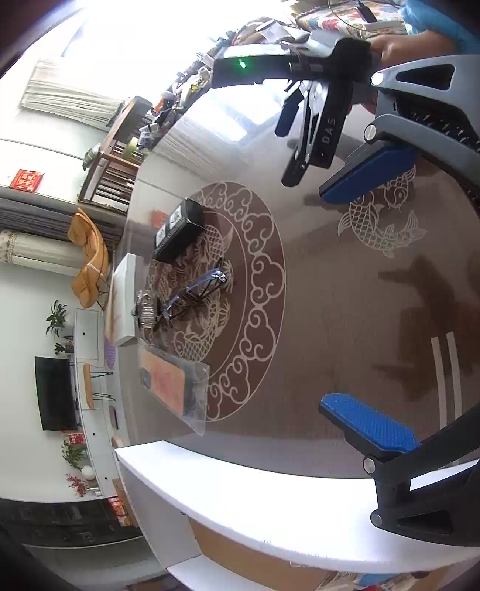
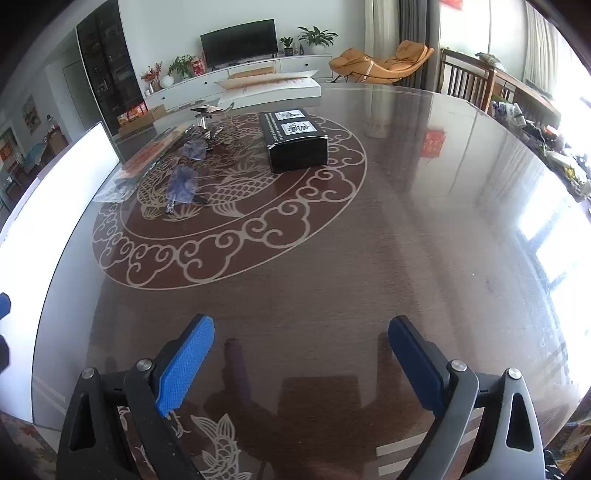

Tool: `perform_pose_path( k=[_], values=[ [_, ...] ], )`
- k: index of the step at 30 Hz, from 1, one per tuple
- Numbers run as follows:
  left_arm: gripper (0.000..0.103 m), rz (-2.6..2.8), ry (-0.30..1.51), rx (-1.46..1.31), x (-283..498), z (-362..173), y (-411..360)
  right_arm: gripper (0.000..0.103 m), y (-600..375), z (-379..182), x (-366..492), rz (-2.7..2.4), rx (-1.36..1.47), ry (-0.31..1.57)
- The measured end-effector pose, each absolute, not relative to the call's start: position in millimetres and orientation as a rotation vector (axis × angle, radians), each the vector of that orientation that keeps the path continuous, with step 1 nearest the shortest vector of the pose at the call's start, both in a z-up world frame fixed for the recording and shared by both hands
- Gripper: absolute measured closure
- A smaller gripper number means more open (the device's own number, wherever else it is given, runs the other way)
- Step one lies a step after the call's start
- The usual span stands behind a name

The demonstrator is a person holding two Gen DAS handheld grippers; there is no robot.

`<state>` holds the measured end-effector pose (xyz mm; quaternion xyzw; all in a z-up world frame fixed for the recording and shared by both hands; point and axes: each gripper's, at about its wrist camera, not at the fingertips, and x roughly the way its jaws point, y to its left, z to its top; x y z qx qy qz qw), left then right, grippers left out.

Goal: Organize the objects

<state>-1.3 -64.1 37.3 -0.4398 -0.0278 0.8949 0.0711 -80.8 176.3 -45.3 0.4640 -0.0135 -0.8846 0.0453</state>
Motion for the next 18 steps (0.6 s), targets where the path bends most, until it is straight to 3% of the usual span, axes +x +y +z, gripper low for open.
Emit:
perform_pose_path(
  k=[9,18],
  values=[
    [0.0,2.699,-0.012,-1.415,-48,-17,-40,0.001,180,-55,-91,-2.739,1.414,0.039],
    [0.0,2.742,0.051,-1.418,-67,-24,-32,0.0,174,-58,-90,-2.736,1.41,0.067]
  ],
)
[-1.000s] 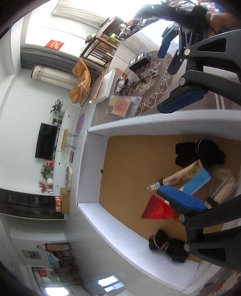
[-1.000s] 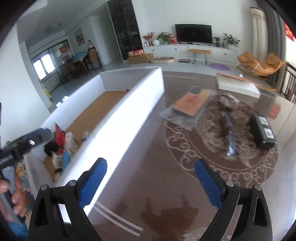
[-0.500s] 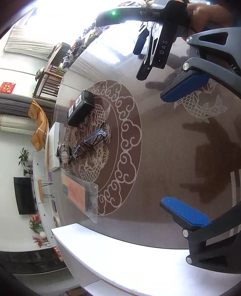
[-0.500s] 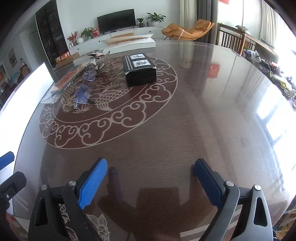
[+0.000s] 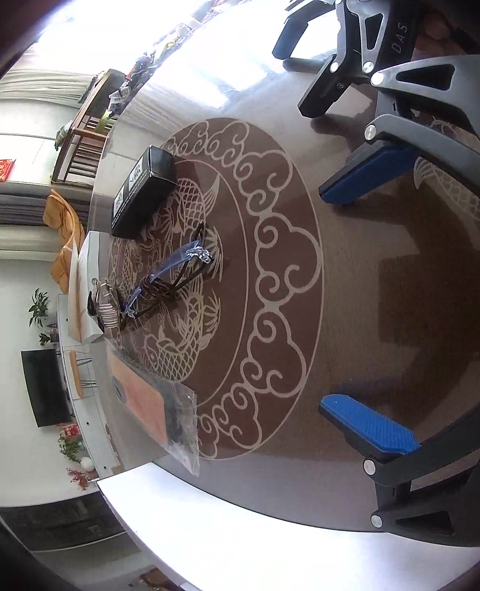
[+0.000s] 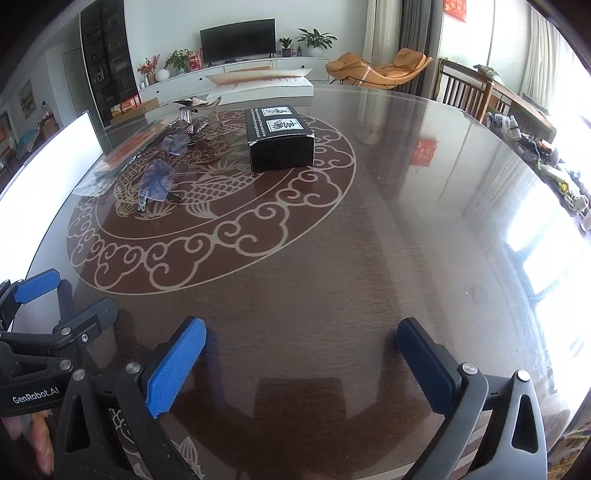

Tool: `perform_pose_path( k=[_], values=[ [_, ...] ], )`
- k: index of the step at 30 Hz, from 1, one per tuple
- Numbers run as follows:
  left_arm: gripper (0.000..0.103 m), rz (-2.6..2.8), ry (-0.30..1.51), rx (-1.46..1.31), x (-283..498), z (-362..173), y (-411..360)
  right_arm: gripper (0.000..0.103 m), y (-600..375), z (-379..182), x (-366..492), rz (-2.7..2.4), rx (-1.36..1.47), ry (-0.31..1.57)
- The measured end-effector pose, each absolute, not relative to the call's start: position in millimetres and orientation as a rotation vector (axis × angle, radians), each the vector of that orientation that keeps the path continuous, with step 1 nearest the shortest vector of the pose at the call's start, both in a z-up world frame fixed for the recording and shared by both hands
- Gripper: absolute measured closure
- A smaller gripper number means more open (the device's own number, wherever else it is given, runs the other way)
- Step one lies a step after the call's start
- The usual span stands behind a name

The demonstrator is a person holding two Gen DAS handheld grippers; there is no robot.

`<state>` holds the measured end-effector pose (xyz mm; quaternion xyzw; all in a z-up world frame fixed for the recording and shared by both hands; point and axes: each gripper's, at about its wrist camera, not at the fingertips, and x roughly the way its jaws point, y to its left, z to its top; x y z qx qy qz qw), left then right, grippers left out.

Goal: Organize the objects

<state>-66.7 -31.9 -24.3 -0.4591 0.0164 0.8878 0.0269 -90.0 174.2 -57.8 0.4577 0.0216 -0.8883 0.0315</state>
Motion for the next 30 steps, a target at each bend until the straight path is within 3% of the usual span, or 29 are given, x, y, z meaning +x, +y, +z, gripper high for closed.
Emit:
perform_pose_path(
  k=[30],
  values=[
    [0.0,2.743,0.05,-1.417,-70.6,-25.8,-31.2,0.0,172.3,-57.7,-90.4,-2.732,1.408,0.07]
  ],
)
